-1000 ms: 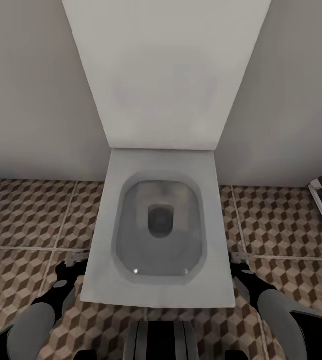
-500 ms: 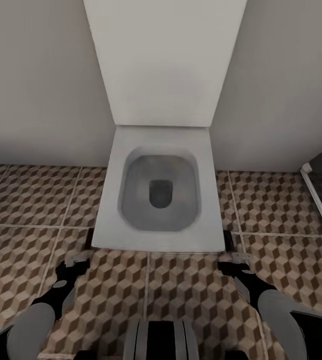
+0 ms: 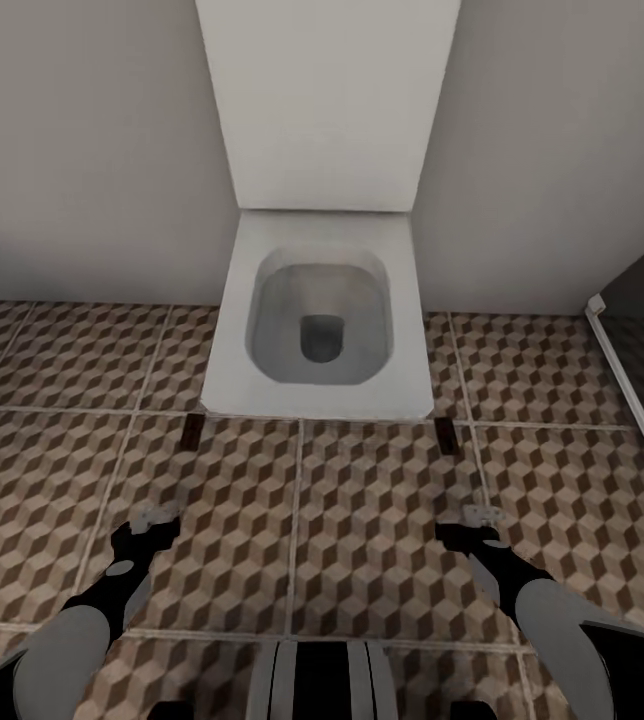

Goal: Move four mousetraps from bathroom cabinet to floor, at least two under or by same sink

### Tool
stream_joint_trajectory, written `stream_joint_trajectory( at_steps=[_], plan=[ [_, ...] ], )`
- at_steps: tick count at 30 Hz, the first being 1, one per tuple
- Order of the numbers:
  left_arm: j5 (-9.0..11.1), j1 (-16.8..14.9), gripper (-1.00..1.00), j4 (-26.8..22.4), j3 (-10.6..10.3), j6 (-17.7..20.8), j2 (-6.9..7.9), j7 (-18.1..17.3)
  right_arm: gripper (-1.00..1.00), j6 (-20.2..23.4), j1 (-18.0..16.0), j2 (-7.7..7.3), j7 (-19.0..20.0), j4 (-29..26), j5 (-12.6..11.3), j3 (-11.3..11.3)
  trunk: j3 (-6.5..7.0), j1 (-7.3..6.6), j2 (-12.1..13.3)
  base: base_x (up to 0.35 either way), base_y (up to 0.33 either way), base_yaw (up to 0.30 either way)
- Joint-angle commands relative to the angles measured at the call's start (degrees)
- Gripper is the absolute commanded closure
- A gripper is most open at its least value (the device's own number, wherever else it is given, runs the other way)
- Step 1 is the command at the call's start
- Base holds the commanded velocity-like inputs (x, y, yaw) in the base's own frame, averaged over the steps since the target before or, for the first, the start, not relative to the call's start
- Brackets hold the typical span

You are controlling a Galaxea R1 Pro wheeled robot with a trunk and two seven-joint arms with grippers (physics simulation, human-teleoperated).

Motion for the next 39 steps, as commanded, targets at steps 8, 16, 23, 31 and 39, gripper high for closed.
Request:
stream_joint_trajectory(
  at_steps=[8, 16, 23, 31, 39],
  plan=[
    [-0.62, -0.05, -1.00, 0.12, 0.27, -0.29, 0.00, 0.11, -1.00, -0.28, -0.04, 0.04, -0.09, 0.08, 0.64, -0.45, -0.03, -0.04, -0.01, -0.327, 0.000, 0.000],
    [-0.66, -0.05, -1.00, 0.12, 0.21, -0.30, 0.01, 0.05, -1.00, -0.29, -0.04, 0.04, -0.09, 0.08, 0.65, -0.44, -0.03, -0.04, -0.01, -0.169, 0.000, 0.000],
    [-0.67, -0.05, -1.00, 0.12, 0.22, -0.33, -0.01, 0.05, -1.00, -0.29, -0.04, 0.07, -0.09, 0.08, 0.65, -0.44, -0.03, -0.04, -0.01, -0.038, 0.000, 0.000],
    [-0.72, -0.04, -1.00, 0.12, 0.17, -0.39, -0.13, 0.32, -1.00, -0.29, -0.04, 0.12, -0.21, 0.08, 0.65, -0.44, -0.03, -0.04, -0.01, -0.009, 0.000, 0.000],
    [-0.81, -0.05, -1.00, 0.12, 0.22, -0.39, -0.23, 0.56, -1.00, -0.29, -0.04, 0.11, -0.25, 0.08, 0.65, -0.45, -0.03, -0.04, -0.01, -0.002, 0.000, 0.000]
  ],
)
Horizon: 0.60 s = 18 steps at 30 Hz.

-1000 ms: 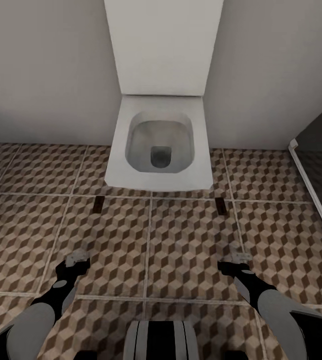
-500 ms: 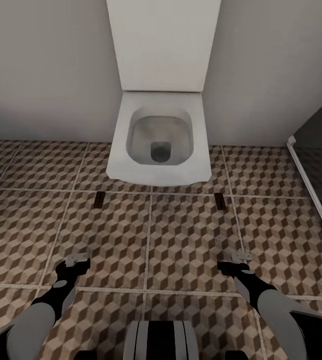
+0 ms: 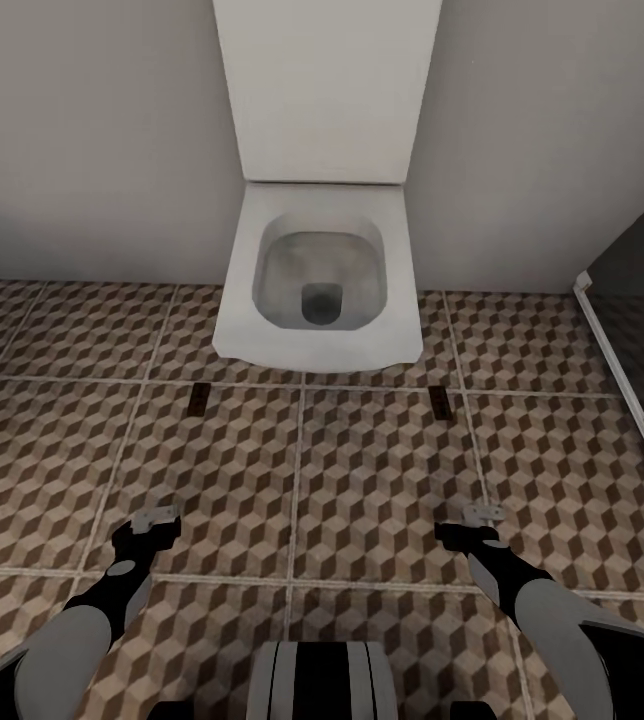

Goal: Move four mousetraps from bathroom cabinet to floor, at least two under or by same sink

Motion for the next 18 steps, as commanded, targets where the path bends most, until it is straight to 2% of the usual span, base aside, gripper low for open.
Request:
stream_joint_trajectory(
  at_steps=[1, 13, 18],
  plan=[
    [-0.60, -0.05, -1.00, 0.12, 0.36, -0.28, 0.00, 0.28, -1.00, -0.21, -0.04, 0.00, -0.09, 0.08, 0.59, -0.48, -0.03, -0.01, -0.01, 0.000, 0.000, 0.000],
    [-0.48, -0.05, -1.00, 0.17, 0.63, -0.28, -0.03, 0.44, -1.00, -0.21, -0.04, -0.04, -0.10, 0.08, 0.59, -0.54, -0.03, -0.01, -0.01, 0.000, 0.000, 0.000],
    [-0.45, -0.05, -1.00, 0.19, 0.66, -0.28, -0.03, 0.50, -1.00, -0.19, -0.04, -0.05, -0.10, 0.08, 0.59, -0.55, 1.08, -0.14, 0.06, 0.000, 0.000, 0.000]
  ],
)
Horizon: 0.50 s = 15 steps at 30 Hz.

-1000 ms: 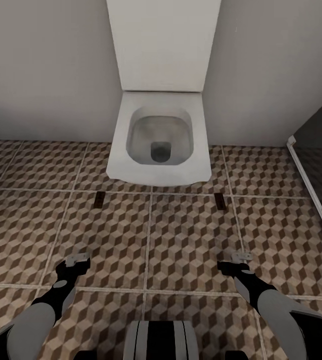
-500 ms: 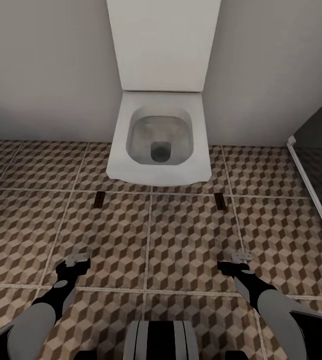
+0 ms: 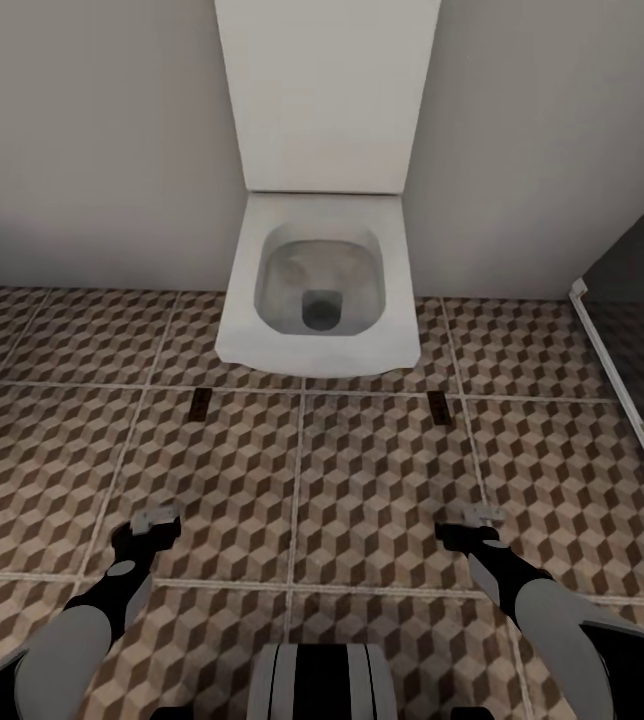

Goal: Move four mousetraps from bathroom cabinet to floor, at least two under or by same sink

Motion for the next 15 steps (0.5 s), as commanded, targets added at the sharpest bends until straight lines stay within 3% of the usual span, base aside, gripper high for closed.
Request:
stream_joint_trajectory(
  at_steps=[1, 15],
  plan=[
    [-0.60, -0.05, -1.00, 0.12, 0.33, -0.26, 0.00, 0.26, -1.00, -0.19, -0.03, 0.01, -0.09, 0.08, 0.59, -0.48, 0.20, -0.03, 0.00, 0.000, 0.000, 0.000],
    [-0.54, -0.05, -1.00, 0.22, 0.40, -0.19, 0.00, 0.21, -1.00, -0.14, -0.03, 0.01, -0.09, 0.08, 0.59, -0.43, 3.30, -0.39, 0.19, 0.000, 0.000, 0.000]
  ],
)
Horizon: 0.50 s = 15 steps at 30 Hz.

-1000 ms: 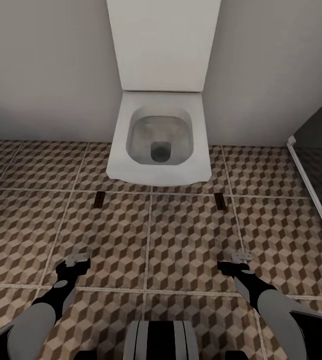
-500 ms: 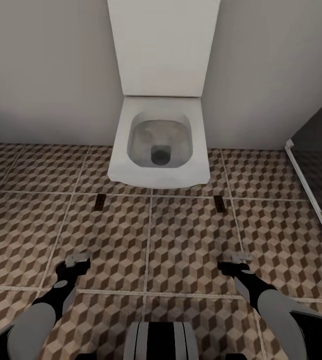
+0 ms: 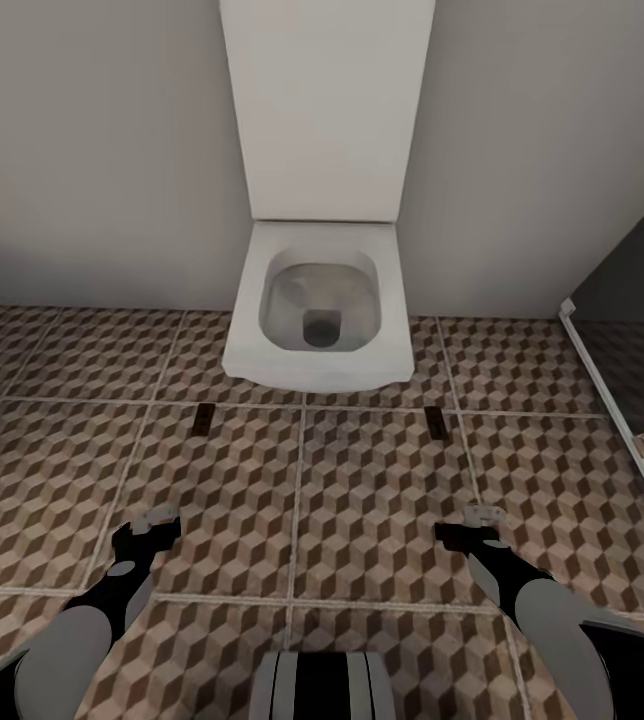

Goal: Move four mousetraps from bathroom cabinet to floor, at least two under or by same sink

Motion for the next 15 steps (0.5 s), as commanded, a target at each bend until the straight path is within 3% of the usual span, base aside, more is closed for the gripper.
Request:
stream_joint_trajectory(
  at_steps=[1, 15],
  plan=[
    [-0.61, -0.05, -1.00, 0.12, 0.31, -0.28, 0.00, 0.27, -1.00, -0.21, -0.03, 0.02, -0.09, 0.08, 0.59, -0.48, 0.20, -0.03, 0.00, 0.000, 0.000, 0.000],
    [-0.61, -0.05, -1.00, 0.13, 0.33, -0.27, 0.00, 0.27, -1.00, -0.36, -0.03, 0.04, -0.02, -0.39, 0.63, -0.54, 3.30, -0.39, 0.19, 0.000, 0.000, 0.000]
  ],
)
